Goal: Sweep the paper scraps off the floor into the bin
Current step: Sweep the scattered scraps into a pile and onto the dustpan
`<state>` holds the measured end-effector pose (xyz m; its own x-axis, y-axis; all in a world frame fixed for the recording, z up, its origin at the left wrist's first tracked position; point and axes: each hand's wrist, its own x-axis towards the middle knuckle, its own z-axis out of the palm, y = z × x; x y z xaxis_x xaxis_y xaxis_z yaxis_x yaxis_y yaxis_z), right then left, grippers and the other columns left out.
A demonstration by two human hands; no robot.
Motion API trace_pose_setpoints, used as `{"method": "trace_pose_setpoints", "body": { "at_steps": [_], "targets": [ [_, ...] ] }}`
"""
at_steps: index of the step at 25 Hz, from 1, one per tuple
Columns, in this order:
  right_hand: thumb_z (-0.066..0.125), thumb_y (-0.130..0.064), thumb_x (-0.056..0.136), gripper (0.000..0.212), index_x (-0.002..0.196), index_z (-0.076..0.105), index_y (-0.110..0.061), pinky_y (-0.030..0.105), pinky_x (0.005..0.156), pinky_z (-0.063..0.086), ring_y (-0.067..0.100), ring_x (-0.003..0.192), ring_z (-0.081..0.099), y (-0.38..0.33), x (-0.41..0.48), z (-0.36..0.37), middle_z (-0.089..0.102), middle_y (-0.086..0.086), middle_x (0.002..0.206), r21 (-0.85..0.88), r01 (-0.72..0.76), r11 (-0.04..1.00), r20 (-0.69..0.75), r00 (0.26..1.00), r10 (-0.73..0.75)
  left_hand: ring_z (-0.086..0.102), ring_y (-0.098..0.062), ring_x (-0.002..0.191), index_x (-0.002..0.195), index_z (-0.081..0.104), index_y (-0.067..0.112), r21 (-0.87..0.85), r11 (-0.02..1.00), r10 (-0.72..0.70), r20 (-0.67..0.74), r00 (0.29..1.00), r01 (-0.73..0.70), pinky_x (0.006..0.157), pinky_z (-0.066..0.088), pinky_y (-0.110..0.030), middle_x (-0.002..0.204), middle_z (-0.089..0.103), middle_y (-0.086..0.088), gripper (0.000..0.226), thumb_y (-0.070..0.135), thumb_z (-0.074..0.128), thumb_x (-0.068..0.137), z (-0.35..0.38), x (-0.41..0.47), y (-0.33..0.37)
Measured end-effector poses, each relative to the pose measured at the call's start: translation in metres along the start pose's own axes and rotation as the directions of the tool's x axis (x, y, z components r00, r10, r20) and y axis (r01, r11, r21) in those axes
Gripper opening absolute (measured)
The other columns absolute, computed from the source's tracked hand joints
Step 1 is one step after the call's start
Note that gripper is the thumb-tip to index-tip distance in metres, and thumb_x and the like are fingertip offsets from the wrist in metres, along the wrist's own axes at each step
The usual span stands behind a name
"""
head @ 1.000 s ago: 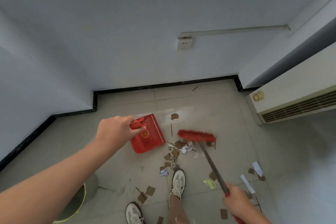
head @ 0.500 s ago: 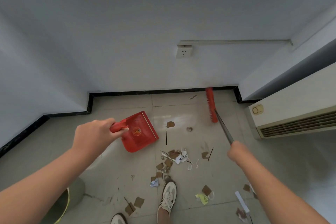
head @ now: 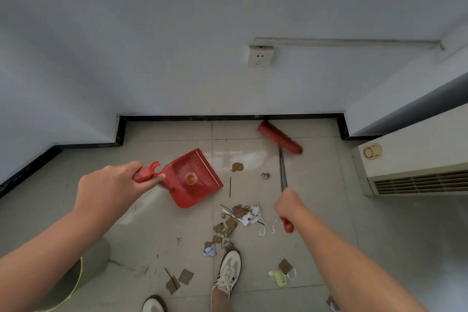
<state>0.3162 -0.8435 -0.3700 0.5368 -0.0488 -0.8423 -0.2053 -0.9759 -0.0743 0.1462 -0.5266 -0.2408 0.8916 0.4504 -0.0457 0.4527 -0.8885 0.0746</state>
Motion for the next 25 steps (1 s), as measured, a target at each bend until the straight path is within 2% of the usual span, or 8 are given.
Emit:
{"method": "trace_pose_setpoints", "body": {
  "at_steps": [4,10,12,14,16,18,21,25],
  "targets": [
    [0.043,-0.003,0.088,0.052,0.14,0.037,-0.006,0.035,0.081,0.053,0.028,0.097,0.066,0.059,-0.032,0.045,0.065,0.015,0.11,-0.289,0.106,0.952,-0.058,0.99,-0.128,0.044,-0.02,0.038,0.049,0.036,0.02,-0.006,1.0,-0.024,-0.016,1.0,0.024,0.04,0.029,-0.019,0.039,0.038,0.004,0.065,0.082,0.037,0.068,-0.001,-0.016,-0.016],
    [0.04,-0.012,0.093,0.057,0.148,0.026,-0.013,0.037,0.084,0.048,0.024,0.085,0.051,0.136,-0.146,0.153,0.061,0.016,0.12,-0.379,0.129,0.916,0.051,0.992,-0.119,0.051,-0.023,0.045,0.052,0.041,0.018,-0.057,0.998,0.021,0.017,1.0,-0.02,0.046,0.037,-0.024,0.046,0.047,0.001,0.06,0.071,0.06,0.075,-0.022,-0.069,-0.065],
    [0.04,-0.012,0.094,0.064,0.153,0.014,-0.01,0.035,0.096,0.045,0.025,0.104,0.059,0.153,-0.184,0.205,0.057,0.013,0.13,-0.418,0.13,0.899,0.096,0.99,-0.098,0.052,-0.024,0.047,0.052,0.036,0.022,-0.047,0.998,0.053,0.037,0.998,-0.051,0.046,0.033,-0.022,0.048,0.048,0.002,0.059,0.071,0.06,0.074,-0.025,-0.096,-0.082],
    [0.041,-0.012,0.096,0.07,0.154,0.001,-0.011,0.032,0.106,0.038,0.024,0.125,0.052,0.16,-0.219,0.247,0.047,0.013,0.143,-0.407,0.158,0.9,0.148,0.983,-0.105,0.05,-0.023,0.047,0.051,0.03,0.026,-0.038,0.993,0.11,0.075,0.991,-0.108,0.046,0.03,-0.021,0.049,0.047,0.003,0.058,0.071,0.059,0.075,-0.023,-0.128,-0.102],
    [0.037,-0.016,0.097,0.069,0.154,-0.001,-0.016,0.03,0.11,0.035,0.021,0.131,0.048,0.173,-0.253,0.279,0.041,0.012,0.149,-0.349,0.16,0.923,0.128,0.984,-0.122,0.046,-0.022,0.045,0.053,0.032,0.027,-0.033,0.984,0.179,0.088,0.98,-0.177,0.045,0.028,-0.02,0.049,0.046,0.004,0.056,0.07,0.059,0.076,-0.019,-0.157,-0.117],
    [0.038,-0.014,0.093,0.066,0.153,0.014,-0.027,0.025,0.097,0.045,0.021,0.118,0.058,0.181,-0.289,0.292,0.054,0.012,0.136,-0.307,0.138,0.941,0.108,0.988,-0.11,0.044,-0.02,0.043,0.056,0.037,0.027,-0.018,0.972,0.236,0.1,0.967,-0.235,0.044,0.026,-0.019,0.047,0.044,0.005,0.052,0.069,0.059,0.077,-0.023,-0.174,-0.126],
    [0.043,-0.01,0.086,0.066,0.142,0.037,-0.043,0.016,0.049,0.048,0.012,0.062,0.064,0.197,-0.325,0.28,0.066,0.002,0.087,-0.071,0.016,0.997,0.015,1.0,-0.015,0.044,-0.017,0.042,0.057,0.041,0.024,-0.009,0.956,0.29,0.136,0.947,-0.292,0.043,0.024,-0.018,0.047,0.044,0.006,0.053,0.07,0.056,0.078,-0.035,-0.187,-0.126],
    [0.048,-0.005,0.088,0.059,0.127,0.043,-0.048,0.023,0.038,0.043,0.016,0.049,0.055,0.203,-0.342,0.228,0.061,0.004,0.073,0.111,0.037,0.993,-0.114,0.993,-0.024,0.046,-0.012,0.047,0.065,0.048,0.024,0.056,0.894,0.423,0.221,0.879,-0.444,0.042,0.022,-0.02,0.051,0.043,0.01,0.052,0.073,0.046,0.082,-0.035,-0.198,-0.099]
  ]
}}
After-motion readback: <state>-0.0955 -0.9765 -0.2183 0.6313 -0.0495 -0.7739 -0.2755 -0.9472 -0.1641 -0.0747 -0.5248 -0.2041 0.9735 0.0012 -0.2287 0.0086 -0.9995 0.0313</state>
